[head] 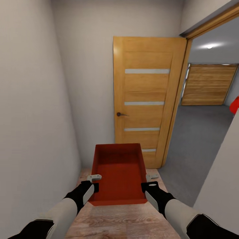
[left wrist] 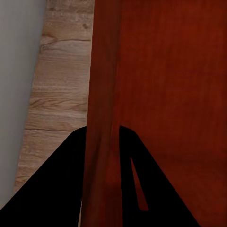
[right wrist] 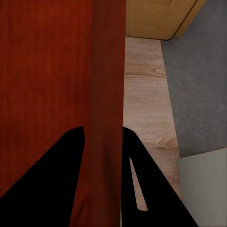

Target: Move the two storage containers from the living room to the garage. In the garage, place one container on the floor and stack the other container on top of it (either order is fine).

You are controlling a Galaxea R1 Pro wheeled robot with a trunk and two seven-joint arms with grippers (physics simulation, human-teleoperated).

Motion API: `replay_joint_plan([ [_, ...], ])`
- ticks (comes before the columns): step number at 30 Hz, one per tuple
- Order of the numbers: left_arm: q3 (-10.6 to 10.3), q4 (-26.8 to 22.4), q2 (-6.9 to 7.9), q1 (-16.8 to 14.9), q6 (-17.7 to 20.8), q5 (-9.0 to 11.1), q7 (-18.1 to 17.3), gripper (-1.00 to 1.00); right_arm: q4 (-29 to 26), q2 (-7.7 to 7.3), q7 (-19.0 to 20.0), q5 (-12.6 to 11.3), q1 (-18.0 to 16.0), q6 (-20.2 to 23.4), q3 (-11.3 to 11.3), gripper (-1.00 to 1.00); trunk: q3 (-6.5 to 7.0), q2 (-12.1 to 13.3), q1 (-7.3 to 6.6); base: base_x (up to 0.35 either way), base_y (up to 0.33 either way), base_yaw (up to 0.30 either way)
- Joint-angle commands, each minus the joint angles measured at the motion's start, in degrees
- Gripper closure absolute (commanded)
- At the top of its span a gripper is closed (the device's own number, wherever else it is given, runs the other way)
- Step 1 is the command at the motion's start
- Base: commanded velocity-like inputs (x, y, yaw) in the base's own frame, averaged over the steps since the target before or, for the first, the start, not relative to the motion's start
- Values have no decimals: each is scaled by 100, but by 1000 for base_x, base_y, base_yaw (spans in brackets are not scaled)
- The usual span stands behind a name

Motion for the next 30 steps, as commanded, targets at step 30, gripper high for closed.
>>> replay_joint_plan([
  [30, -41, -30, 57, -1, 8, -166, 68, 100, 17, -7, -52, -105, -5, 37, 72, 100, -1, -4, 5, 322, 0, 0],
])
